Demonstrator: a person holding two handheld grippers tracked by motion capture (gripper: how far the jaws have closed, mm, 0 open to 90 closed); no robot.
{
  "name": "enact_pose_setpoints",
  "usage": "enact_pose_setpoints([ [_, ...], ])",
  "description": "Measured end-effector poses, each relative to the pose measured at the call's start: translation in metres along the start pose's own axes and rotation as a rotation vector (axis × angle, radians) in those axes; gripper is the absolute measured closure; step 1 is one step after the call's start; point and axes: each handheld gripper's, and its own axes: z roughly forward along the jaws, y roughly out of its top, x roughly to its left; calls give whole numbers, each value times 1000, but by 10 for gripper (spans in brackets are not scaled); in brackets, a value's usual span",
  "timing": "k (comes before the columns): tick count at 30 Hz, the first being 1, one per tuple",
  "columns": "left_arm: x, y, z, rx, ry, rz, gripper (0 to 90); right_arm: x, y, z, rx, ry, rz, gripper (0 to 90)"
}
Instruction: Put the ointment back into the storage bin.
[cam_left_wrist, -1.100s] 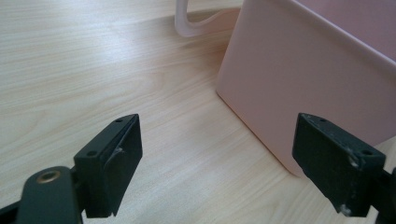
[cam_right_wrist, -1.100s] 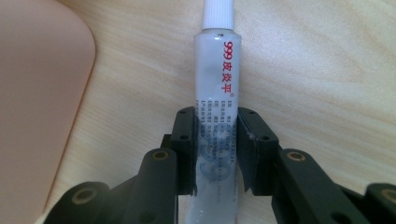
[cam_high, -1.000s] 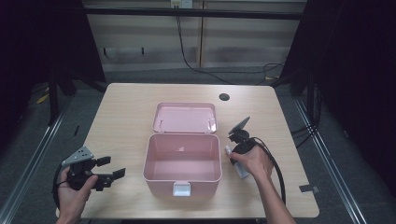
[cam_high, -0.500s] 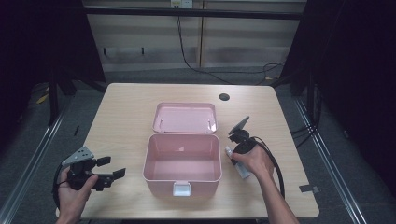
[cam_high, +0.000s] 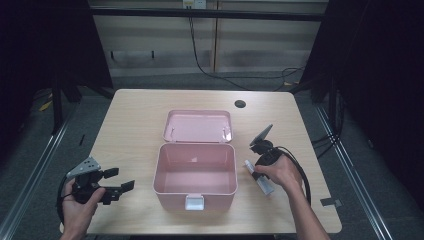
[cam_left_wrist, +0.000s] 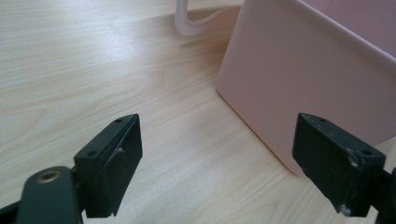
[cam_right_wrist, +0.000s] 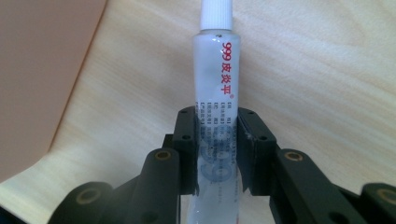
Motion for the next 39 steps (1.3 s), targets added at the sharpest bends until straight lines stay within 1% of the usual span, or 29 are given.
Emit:
enact_pose_setpoints([
  [2,0,0,0,0,0,-1,162,0,-1,-3,-14,-1,-1,718],
  [3,0,0,0,0,0,-2,162,0,-1,-4,-12,-1,-1,717],
  [6,0,0,0,0,-3,-1,162,-1,-2,-5,2,6,-10,718],
  [8,0,0,0,-1,0,-3,162,-1,-3,-8,-2,6,-13,718],
  [10,0,0,0,-1,-1,-3,162,-1,-4,-11,1,19,-13,718],
  [11,0,0,0,2,0,1,162,-1,-5,-12,4,15,-12,717],
  [13,0,0,0,1,-1,0,162,0,-6,-13,23,25,-11,718],
  [14,0,0,0,1,-2,-1,162,0,-7,-15,32,24,-17,718],
  [17,0,0,0,0,-1,-1,162,0,-8,-20,28,21,-18,717],
  [20,0,0,0,0,-3,-1,161,0,-10,-25,37,22,-24,717],
  [24,0,0,0,0,-2,0,162,2,-13,-31,38,15,-42,717],
  [27,0,0,0,0,-2,-1,162,5,-14,-37,36,15,-55,717],
  [37,0,0,0,0,-3,-1,162,12,-17,-62,6,2,-68,717],
  [39,0,0,0,-1,-3,0,162,12,-18,-66,4,7,-76,717],
])
